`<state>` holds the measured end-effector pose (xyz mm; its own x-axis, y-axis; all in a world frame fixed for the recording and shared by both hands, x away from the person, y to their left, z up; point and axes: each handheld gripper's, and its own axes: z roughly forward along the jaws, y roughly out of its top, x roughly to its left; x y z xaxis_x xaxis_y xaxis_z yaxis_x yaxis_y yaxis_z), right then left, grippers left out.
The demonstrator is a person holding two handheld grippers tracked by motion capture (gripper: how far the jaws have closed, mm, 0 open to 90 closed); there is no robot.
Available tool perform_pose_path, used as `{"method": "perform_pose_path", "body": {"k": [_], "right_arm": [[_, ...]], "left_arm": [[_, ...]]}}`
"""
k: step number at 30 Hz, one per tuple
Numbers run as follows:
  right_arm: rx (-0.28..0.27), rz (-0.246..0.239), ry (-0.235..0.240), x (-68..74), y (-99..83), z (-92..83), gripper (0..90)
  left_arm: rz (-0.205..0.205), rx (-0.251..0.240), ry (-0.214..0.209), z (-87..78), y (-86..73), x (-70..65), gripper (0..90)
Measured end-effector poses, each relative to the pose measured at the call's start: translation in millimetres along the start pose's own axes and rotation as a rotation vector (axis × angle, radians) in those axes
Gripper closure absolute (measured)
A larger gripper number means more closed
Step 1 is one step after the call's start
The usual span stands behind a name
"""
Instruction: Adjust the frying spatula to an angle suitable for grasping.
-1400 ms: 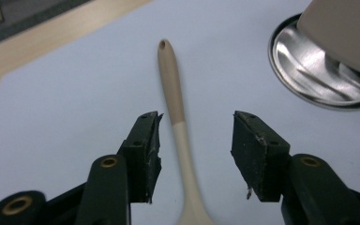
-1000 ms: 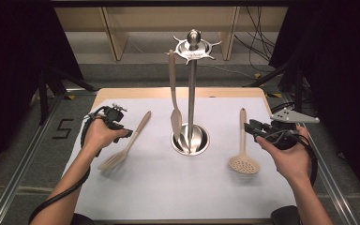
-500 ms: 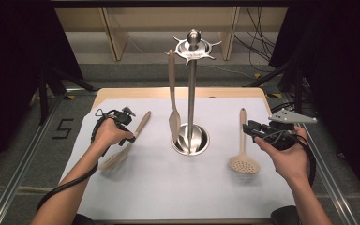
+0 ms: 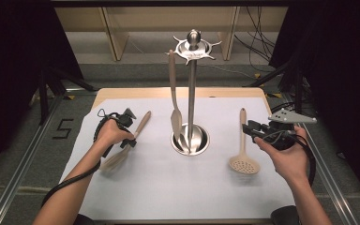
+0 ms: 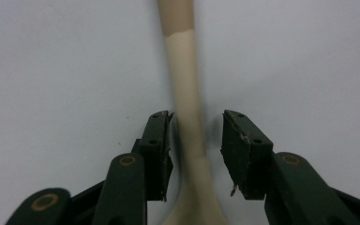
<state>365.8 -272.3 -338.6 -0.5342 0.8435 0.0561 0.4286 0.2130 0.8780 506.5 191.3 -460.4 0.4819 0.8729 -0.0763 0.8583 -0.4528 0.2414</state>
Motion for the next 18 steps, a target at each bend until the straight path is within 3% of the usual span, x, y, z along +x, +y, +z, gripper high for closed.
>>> {"method": "perform_pose_path", "body": {"k": [2, 8, 9, 10, 12, 13, 14, 15, 16, 17, 18], "right_arm": [[0.01, 0.023, 0.001, 0.7, -0.2, -0.7, 69.6], [0.001, 0.017, 0.005, -0.3, -0.7, 0.4, 69.2], [0.006, 0.013, 0.008, -0.6, -1.1, -0.1, 69.1], [0.007, 0.02, -0.002, -0.3, -1.1, -0.1, 69.1], [-0.02, 0.029, -0.013, 0.2, -2.0, 1.3, 69.1], [-0.019, 0.031, -0.012, 0.0, -2.0, 1.4, 68.9], [-0.018, 0.031, -0.011, -0.1, -2.1, 1.4, 68.9], [-0.015, 0.029, -0.004, -0.4, -2.1, 1.4, 68.9], [0.0, 0.016, 0.014, -1.9, -1.7, 1.0, 68.8], [0.006, 0.024, 0.012, -0.8, -1.6, 0.3, 68.8], [0.001, 0.017, 0.009, -1.0, -1.8, 0.6, 68.8]], "left_arm": [[-0.001, 0.01, 0.007, 0.1, 1.1, -0.9, 62.2], [-0.018, 0.032, 0.05, -0.1, 4.1, -5.5, 70.5], [0.011, 0.023, 0.08, -0.6, 3.7, -5.0, 75.4], [0.006, 0.016, 0.084, -0.6, 2.1, -6.6, 76.0], [-0.008, -0.003, 0.069, -0.7, -0.9, -9.5, 77.7], [-0.01, -0.004, 0.034, 0.2, -2.1, -11.0, 78.1], [-0.013, -0.006, 0.037, 0.2, -3.7, -11.4, 78.1], [-0.014, -0.005, 0.081, -1.7, -5.8, -11.8, 78.2], [-0.037, -0.003, 0.039, -1.2, -8.2, -13.3, 78.2], [-0.04, -0.015, 0.081, -2.9, -11.0, -13.3, 78.3], [-0.069, -0.029, 0.039, -1.7, -15.0, -14.7, 78.2]]}}
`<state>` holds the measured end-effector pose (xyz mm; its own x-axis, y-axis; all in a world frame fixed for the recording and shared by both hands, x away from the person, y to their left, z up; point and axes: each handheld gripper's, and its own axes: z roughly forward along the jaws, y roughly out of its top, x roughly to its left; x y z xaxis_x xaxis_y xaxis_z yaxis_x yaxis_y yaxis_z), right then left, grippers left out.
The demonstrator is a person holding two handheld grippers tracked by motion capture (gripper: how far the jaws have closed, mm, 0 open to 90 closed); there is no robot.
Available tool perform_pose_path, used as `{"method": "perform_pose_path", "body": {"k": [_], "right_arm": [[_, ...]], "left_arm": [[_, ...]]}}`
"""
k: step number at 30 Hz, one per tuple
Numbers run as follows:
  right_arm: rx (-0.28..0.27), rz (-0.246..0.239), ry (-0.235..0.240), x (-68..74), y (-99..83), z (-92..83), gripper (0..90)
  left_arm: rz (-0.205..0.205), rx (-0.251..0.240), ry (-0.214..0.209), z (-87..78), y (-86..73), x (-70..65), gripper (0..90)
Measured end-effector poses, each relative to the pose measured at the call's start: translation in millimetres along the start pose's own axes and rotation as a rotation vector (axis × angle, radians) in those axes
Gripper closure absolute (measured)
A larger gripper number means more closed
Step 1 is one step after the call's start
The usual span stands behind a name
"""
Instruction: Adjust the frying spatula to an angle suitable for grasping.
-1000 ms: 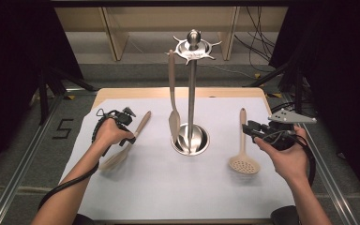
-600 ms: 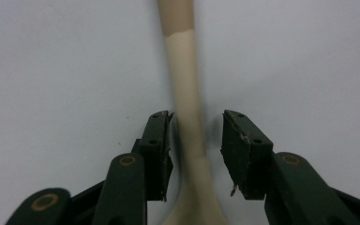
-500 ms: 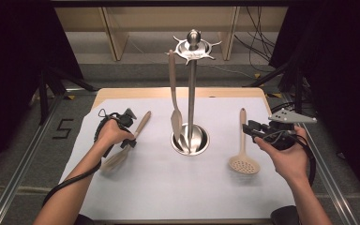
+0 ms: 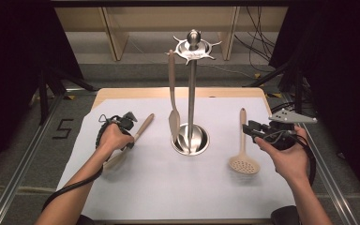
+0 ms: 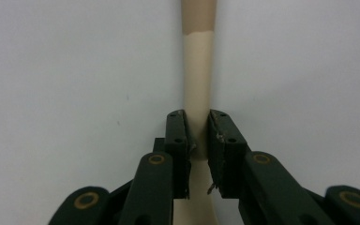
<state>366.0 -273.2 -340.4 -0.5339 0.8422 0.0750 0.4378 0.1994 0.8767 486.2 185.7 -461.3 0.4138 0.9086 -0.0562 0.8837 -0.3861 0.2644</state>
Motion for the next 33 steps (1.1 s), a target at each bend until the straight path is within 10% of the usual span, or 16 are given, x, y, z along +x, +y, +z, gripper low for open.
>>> {"method": "perform_pose_path", "body": {"k": [12, 33], "right_arm": [[0.009, 0.016, -0.001, -0.2, 0.3, -0.5, 68.5], [0.02, 0.042, 0.031, -4.0, -2.5, 2.0, 64.7]], "left_arm": [[0.103, -0.027, -0.022, -16.0, -68.0, -10.9, 77.9], [0.086, -0.188, -0.085, -50.1, -70.7, -6.9, 58.7]]}}
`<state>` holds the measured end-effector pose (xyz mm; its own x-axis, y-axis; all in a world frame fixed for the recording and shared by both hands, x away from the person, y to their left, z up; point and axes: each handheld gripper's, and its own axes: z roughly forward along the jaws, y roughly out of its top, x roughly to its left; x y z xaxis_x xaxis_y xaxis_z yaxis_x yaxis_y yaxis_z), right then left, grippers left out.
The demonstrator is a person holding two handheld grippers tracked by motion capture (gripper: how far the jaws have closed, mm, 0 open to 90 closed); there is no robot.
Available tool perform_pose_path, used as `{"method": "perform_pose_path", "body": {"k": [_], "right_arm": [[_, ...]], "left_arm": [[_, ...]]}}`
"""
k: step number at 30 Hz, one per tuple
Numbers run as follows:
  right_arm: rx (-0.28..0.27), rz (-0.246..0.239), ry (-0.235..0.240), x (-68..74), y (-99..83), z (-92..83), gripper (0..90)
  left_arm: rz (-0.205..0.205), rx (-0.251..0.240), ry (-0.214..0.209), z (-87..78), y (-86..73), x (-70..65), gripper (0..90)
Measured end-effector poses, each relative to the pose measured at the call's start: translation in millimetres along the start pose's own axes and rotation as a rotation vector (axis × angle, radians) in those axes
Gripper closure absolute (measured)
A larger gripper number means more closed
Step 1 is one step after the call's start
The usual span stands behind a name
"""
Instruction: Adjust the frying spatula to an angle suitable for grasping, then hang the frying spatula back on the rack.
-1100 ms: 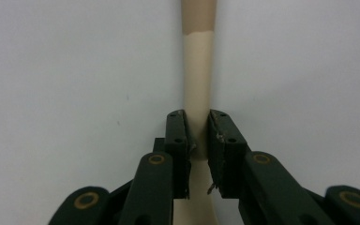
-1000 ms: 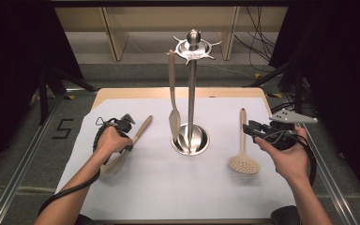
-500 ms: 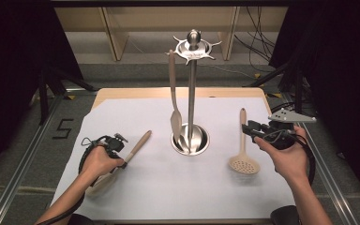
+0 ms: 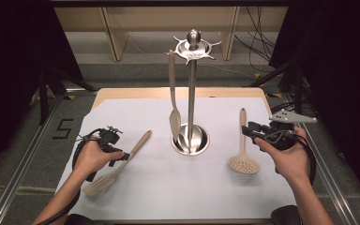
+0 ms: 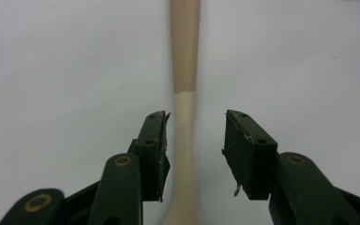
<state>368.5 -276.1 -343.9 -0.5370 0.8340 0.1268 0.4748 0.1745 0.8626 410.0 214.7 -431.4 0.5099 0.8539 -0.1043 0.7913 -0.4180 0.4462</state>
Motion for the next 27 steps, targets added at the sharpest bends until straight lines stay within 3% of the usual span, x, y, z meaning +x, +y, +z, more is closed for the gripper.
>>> {"method": "perform_pose_path", "body": {"k": [3, 5, 7, 9, 10, 13, 16, 19, 23, 25, 27], "right_arm": [[-0.012, -0.015, -0.005, -4.3, 0.7, 0.3, 64.0], [0.0, 0.031, -0.004, -2.9, 1.6, -0.1, 63.2], [-0.004, 0.003, -0.003, -5.7, 2.5, 1.4, 61.8], [-0.008, -0.003, -0.007, -5.8, 2.2, 3.1, 60.8], [-0.003, 0.041, -0.004, -2.7, 2.4, 2.7, 60.6], [-0.006, 0.001, -0.014, -4.5, 3.7, 3.5, 60.3], [-0.003, 0.011, -0.011, -0.5, 6.3, 3.7, 59.7], [0.007, -0.011, -0.014, 1.2, 8.7, 4.1, 59.4], [0.005, -0.011, -0.001, 2.2, 10.0, 8.5, 59.3], [0.012, -0.038, 0.016, 0.9, 10.0, 9.3, 59.4], [0.025, -0.036, 0.03, 0.0, 7.7, 9.2, 60.0]], "left_arm": [[-0.009, -0.015, -0.004, 0.3, -0.8, 1.1, 58.7], [-0.003, -0.014, -0.005, 0.1, -0.9, 2.3, 58.6], [-0.03, -0.028, -0.011, 0.5, -2.6, 1.1, 58.7], [-0.028, -0.025, -0.011, 0.9, -5.3, 0.5, 59.0], [-0.031, -0.027, -0.013, 1.5, -6.6, 0.2, 58.9], [-0.029, -0.024, -0.011, 1.2, -8.2, 0.2, 58.6], [-0.036, -0.027, -0.019, -0.3, -11.6, -2.0, 58.0], [-0.032, -0.033, -0.018, -0.9, -14.5, -2.8, 56.7], [-0.055, -0.023, -0.002, -2.3, -15.5, -1.7, 55.1], [-0.07, -0.018, 0.0, -1.3, -14.8, -1.1, 54.3], [-0.06, -0.015, 0.007, 0.2, -12.9, -0.9, 54.1]]}}
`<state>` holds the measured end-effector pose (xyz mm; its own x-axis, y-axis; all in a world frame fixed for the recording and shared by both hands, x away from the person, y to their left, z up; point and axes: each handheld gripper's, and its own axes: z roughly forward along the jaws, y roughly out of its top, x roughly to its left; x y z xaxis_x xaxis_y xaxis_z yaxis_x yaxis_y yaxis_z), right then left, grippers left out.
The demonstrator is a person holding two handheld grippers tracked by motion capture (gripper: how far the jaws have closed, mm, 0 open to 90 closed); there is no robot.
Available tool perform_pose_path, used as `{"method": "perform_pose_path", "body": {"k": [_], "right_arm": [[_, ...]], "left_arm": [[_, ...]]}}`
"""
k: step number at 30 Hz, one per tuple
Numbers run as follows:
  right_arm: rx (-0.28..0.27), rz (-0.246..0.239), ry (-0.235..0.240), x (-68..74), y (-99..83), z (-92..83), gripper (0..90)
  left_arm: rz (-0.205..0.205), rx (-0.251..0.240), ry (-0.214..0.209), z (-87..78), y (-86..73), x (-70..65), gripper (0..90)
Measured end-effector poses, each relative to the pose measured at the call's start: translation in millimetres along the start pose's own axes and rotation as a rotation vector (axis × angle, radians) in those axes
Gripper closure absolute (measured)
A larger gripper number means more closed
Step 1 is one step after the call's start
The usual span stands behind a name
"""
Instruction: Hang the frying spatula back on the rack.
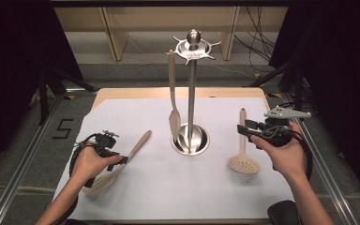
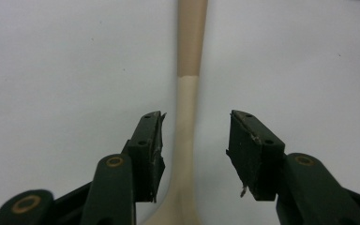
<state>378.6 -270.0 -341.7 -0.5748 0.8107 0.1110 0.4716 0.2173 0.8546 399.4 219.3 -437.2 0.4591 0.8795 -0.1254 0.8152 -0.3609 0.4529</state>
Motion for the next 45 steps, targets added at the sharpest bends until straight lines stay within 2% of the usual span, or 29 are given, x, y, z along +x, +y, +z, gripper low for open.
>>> {"method": "perform_pose_path", "body": {"k": [1, 2, 3, 4, 6, 7, 8, 9, 11, 12, 13, 16, 17, 20, 22, 23, 24, 25, 26, 28, 31, 32, 33, 35, 38, 41, 42, 43, 45], "right_arm": [[-0.004, -0.011, -0.012, -1.3, -0.8, -0.5, 60.4], [0.016, 0.027, 0.011, -0.6, -1.8, -1.4, 61.0], [0.008, 0.002, -0.017, -4.2, -2.3, -2.1, 61.6], [0.014, 0.033, 0.0, -3.8, -2.6, -3.2, 62.4], [0.004, 0.026, -0.002, -5.6, -3.3, -4.5, 64.1], [0.013, 0.021, -0.005, -6.4, -3.4, -6.5, 65.4], [0.013, 0.024, -0.005, -6.1, -4.4, -7.0, 66.7], [0.037, 0.04, -0.007, -5.1, -4.6, -9.2, 68.3], [0.027, 0.012, -0.013, -7.5, -4.9, -9.2, 72.9], [0.041, 0.03, 0.002, -6.3, -4.7, -10.3, 74.9], [0.054, 0.037, -0.003, -4.8, -4.6, -11.2, 76.0], [0.061, 0.032, 0.001, -0.3, -3.1, -13.7, 76.9], [0.045, 0.019, 0.004, 1.2, -2.9, -13.7, 76.9], [0.057, 0.022, 0.015, 3.5, -3.6, -14.7, 76.9], [0.047, -0.009, 0.0, -0.6, -4.4, -13.5, 76.9], [0.059, 0.001, 0.0, -1.4, -4.2, -14.3, 76.9], [0.07, 0.032, 0.005, -0.1, -4.8, -14.0, 76.8], [0.066, 0.05, 0.009, 0.4, -4.8, -13.5, 76.8], [0.064, 0.057, 0.01, 0.0, -5.1, -13.4, 76.7], [0.058, 0.04, 0.007, -2.6, -5.7, -12.6, 76.7], [0.048, 0.024, 0.001, -4.2, -5.7, -12.6, 76.3], [0.049, 0.03, -0.002, -3.6, -5.8, -12.9, 76.2], [0.05, 0.04, 0.002, -2.9, -6.0, -12.7, 76.1], [0.041, 0.031, 0.003, -3.2, -6.0, -12.2, 75.9], [0.059, 0.045, 0.009, -1.8, -5.5, -12.4, 75.8], [0.057, 0.051, 0.007, -0.4, -5.1, -12.1, 75.5], [0.063, 0.051, 0.008, -0.3, -5.0, -12.5, 75.4], [0.068, 0.058, 0.015, 0.2, -5.2, -11.7, 75.3], [0.066, 0.029, 0.01, -1.9, -5.0, -10.7, 75.2]], "left_arm": [[-0.01, 0.001, -0.004, 0.6, 0.4, -1.6, 53.9], [-0.003, 0.001, -0.007, 1.2, 1.3, -1.5, 53.9], [-0.004, 0.006, -0.007, 1.3, 2.0, -2.3, 53.7], [0.0, 0.001, -0.013, 2.5, 2.7, -2.1, 53.6], [0.005, 0.004, -0.008, 3.4, 4.7, -2.9, 53.3], [0.017, 0.011, -0.011, 3.8, 5.9, -2.6, 52.8], [0.01, 0.008, -0.005, 4.2, 6.9, -4.6, 52.4], [0.004, 0.005, -0.01, 5.0, 7.9, -5.9, 52.1], [0.019, 0.021, -0.014, 5.8, 11.4, -5.9, 52.1], [0.037, 0.023, -0.014, 6.8, 13.9, -4.9, 52.2], [0.044, 0.036, -0.005, 7.6, 16.5, -4.6, 52.3], [0.018, 0.073, 0.004, 13.1, 20.8, -7.5, 52.9], [0.007, 0.074, -0.004, 15.8, 21.6, -8.2, 53.1], [0.014, 0.112, -0.008, 20.0, 25.0, -6.7, 53.6], [-0.001, 0.125, 0.0, 24.2, 29.1, -5.3, 54.2], [0.015, 0.148, -0.001, 25.3, 31.7, -3.4, 54.3], [0.01, 0.152, -0.001, 27.1, 33.1, -2.9, 54.2], [0.026, 0.17, -0.001, 29.9, 36.1, -0.8, 54.2], [0.02, 0.185, 0.003, 32.6, 37.4, -1.0, 54.3], [0.087, 0.237, 0.009, 35.4, 43.1, 4.7, 54.7], [0.096, 0.269, 0.005, 37.7, 45.0, 3.2, 55.8], [0.101, 0.272, 0.002, 37.9, 44.7, 2.7, 56.2], [0.104, 0.3, 0.002, 37.0, 45.4, 2.2, 56.6], [0.102, 0.31, 0.0, 37.7, 43.4, 1.8, 57.4], [0.112, 0.358, 0.01, 38.1, 41.7, 1.6, 59.1], [0.095, 0.37, 0.007, 40.6, 38.6, -0.4, 60.5], [0.051, 0.368, 0.011, 42.7, 35.2, -3.5, 61.0], [0.062, 0.384, 0.014, 43.5, 35.1, -3.0, 61.5], [0.059, 0.385, 0.022, 43.2, 35.5, -3.6, 63.0]]}}
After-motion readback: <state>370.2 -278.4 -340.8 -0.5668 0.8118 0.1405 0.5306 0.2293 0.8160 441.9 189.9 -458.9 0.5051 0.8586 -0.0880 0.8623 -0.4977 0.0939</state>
